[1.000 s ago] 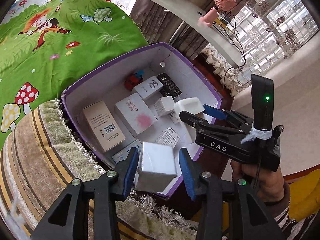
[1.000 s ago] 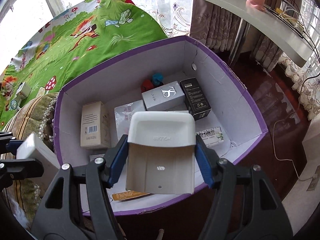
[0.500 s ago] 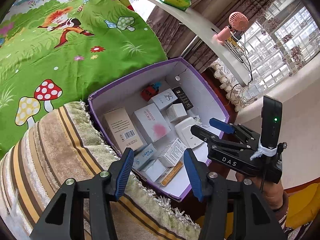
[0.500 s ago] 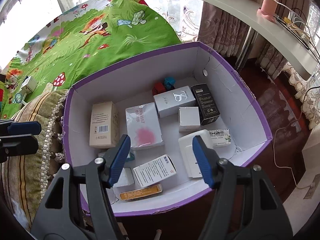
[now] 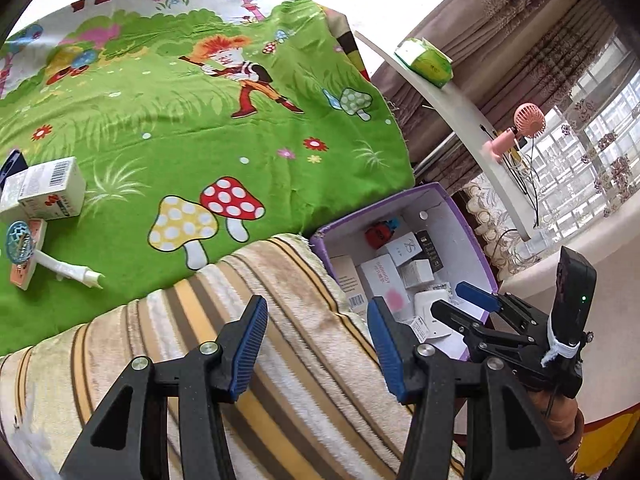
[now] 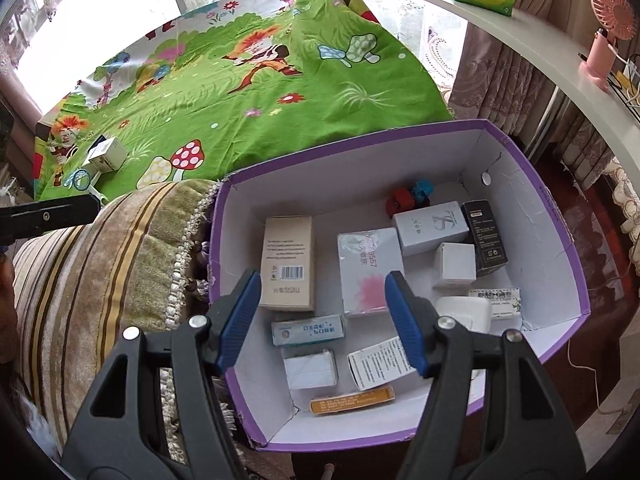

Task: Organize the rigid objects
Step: 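Move both open grippers back over the remaining objects on the bed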

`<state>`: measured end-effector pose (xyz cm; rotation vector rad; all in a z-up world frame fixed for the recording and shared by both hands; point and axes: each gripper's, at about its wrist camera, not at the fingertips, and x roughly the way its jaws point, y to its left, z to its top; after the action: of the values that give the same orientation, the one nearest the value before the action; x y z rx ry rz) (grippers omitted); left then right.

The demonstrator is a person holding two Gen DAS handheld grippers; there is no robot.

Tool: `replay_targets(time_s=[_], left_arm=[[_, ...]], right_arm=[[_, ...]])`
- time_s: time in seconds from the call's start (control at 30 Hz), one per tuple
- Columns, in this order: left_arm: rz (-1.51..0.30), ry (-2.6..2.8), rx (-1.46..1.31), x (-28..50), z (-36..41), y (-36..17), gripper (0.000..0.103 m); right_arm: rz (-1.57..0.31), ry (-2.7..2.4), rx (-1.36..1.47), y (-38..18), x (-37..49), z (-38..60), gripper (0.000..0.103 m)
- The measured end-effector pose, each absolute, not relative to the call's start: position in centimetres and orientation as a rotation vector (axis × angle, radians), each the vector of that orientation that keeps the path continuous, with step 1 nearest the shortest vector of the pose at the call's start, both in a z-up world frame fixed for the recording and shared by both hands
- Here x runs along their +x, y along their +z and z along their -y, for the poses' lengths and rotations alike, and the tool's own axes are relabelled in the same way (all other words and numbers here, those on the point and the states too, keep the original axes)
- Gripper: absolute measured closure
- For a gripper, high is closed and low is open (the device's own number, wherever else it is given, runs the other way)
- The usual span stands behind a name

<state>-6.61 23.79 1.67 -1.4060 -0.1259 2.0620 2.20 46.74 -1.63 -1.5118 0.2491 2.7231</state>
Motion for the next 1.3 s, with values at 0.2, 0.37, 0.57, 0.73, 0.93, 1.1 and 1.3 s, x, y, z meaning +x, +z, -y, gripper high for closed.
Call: replay_targets(time_s=[0.2,0.37,0.57,0.73,0.93,1.1,1.3], left_arm=[[0.155,2.185,-1.416,-8.6,-17.6,1.5,0.05],[0.15,2.327,-1.433,-10.8,-11.7,1.6,0.05],[0.1,2.396,-1.479,-13.9,-7.6,0.9,0.054],[0.02,2.379,-1.505,-15.7,-8.0,-0.4,0.055],[-0.025,2.343,-1.542,-17.1,-8.6,-1.8,0.062],[-0.027,2.308,-1.57,-17.7,-8.6,-2.7,0.083],[0.041,2.307,-1.566,-17.2,-7.7,-2.6,0.085]], right_arm=[[-0.237,2.754,-1.533,-1.2,0.7,-44.7,0.035],[-0.231,2.752,-1.546,-1.2,-0.1,-44.0,0.032],[-0.199,2.77,-1.564,-0.9,-1.4,-42.6,0.032],[-0.169,2.829,-1.575,0.0,-3.0,-40.2,0.025],[-0.155,2.89,-1.57,0.9,-5.3,-37.2,0.019],[-0.157,2.906,-1.583,1.3,-7.4,-34.9,0.016],[-0.161,2.936,-1.61,1.6,-10.0,-31.1,0.012]])
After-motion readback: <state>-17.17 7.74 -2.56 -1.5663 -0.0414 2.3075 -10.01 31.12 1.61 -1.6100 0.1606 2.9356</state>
